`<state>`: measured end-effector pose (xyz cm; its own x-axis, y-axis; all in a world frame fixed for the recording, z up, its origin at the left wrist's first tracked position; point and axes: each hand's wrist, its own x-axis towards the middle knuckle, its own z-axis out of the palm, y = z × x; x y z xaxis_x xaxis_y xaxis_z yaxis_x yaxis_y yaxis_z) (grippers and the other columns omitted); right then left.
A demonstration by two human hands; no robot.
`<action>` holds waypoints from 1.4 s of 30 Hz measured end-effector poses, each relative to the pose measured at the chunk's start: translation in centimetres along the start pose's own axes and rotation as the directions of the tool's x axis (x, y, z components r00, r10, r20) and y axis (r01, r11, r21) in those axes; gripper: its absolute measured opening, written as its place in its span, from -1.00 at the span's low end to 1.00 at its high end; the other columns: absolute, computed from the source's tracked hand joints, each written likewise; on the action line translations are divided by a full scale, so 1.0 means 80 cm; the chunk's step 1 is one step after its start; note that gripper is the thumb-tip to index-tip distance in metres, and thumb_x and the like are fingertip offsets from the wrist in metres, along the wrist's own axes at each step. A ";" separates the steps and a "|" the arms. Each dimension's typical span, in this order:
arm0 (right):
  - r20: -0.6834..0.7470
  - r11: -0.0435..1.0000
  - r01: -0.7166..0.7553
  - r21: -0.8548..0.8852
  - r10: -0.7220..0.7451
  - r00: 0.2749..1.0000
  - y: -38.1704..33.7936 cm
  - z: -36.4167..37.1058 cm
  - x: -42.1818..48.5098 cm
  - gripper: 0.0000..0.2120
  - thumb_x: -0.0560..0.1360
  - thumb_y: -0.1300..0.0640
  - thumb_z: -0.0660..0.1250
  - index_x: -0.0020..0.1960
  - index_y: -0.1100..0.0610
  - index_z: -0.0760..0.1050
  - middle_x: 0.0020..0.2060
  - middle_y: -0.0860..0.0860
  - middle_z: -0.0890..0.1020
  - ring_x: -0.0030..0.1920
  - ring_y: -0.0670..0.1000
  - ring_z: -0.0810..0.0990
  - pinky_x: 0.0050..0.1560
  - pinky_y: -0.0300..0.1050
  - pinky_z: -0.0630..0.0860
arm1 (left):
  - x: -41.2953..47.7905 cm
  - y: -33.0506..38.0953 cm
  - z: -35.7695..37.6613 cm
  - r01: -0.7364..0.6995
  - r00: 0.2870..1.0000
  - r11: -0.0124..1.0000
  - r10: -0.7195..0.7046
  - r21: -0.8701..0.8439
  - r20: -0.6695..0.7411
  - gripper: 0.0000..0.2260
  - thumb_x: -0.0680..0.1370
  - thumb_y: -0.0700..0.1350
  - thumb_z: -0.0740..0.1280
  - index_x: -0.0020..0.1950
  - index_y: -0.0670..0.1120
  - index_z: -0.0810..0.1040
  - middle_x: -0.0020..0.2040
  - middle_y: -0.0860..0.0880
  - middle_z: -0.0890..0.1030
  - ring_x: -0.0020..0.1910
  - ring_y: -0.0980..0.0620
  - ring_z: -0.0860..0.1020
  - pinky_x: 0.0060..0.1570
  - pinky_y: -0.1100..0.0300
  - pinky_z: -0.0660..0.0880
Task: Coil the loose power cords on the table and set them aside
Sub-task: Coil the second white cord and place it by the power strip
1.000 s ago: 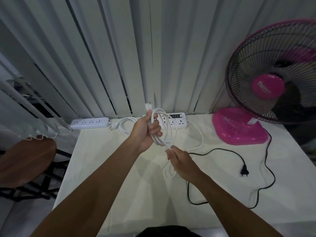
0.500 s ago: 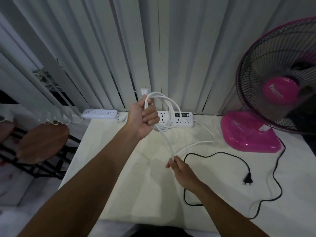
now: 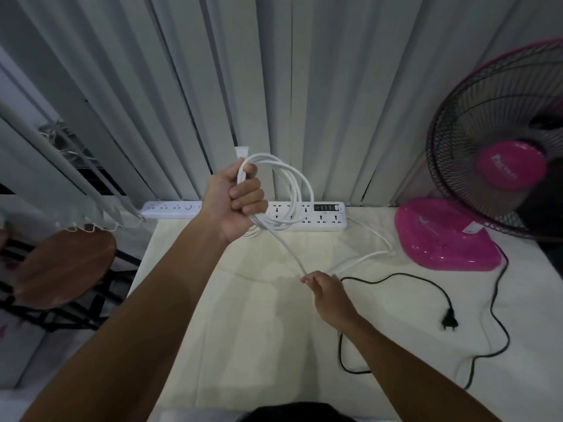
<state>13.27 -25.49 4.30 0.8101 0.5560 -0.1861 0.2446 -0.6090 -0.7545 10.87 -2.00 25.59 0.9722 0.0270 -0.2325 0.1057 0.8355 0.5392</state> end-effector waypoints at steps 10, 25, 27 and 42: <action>-0.356 0.888 -0.131 -0.440 -0.038 0.934 -0.040 -0.127 0.094 -0.57 0.38 -0.35 0.43 -0.21 0.04 0.63 -0.31 -0.05 0.67 -0.22 0.08 0.63 -0.14 -0.09 0.46 | 0.021 -0.024 -0.045 0.283 0.957 0.696 -0.248 0.660 -0.150 -0.72 0.58 0.11 0.33 -0.20 -0.04 0.44 -0.58 0.03 0.17 -0.65 0.10 0.10 -0.61 0.31 0.14; -0.169 0.949 0.124 0.291 -0.076 0.983 -0.067 -0.150 0.090 -0.76 0.48 0.23 0.47 0.07 -0.04 0.72 -0.20 -0.18 0.70 -0.19 -0.14 0.69 -0.13 -0.21 0.62 | 0.121 -0.165 -0.017 0.190 0.922 0.942 -0.075 0.276 -0.380 -0.57 0.72 -0.05 0.05 0.28 -0.38 0.48 0.12 -0.36 0.65 0.02 -0.24 0.68 0.00 -0.08 0.63; -0.278 0.933 0.159 0.324 -0.067 0.958 -0.052 -0.149 0.078 -0.82 0.43 0.15 0.53 -0.01 -0.07 0.72 -0.19 -0.13 0.72 -0.17 -0.11 0.70 -0.11 -0.26 0.61 | 0.132 -0.177 -0.009 0.187 0.922 0.964 -0.106 0.189 -0.372 -0.52 0.72 -0.02 0.01 0.26 -0.39 0.51 0.14 -0.34 0.65 0.11 -0.25 0.65 0.06 -0.05 0.60; -0.345 0.946 0.222 0.235 -0.132 0.929 0.077 -0.161 0.028 -0.73 0.61 0.21 0.27 0.28 0.06 0.37 0.10 -0.03 0.55 0.09 -0.11 0.55 0.08 -0.19 0.50 | 0.170 -0.261 0.068 -0.078 0.876 0.948 -0.083 -0.309 -0.475 -0.76 0.67 -0.16 0.09 -0.15 -0.16 0.42 -0.31 -0.08 0.43 -0.32 -0.01 0.44 0.07 0.02 0.47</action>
<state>23.46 -35.28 7.29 0.9042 0.4021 0.1442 0.2861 -0.3193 -0.9034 23.02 -22.06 15.59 0.7440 0.2148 -0.6327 -0.0398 0.9595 0.2789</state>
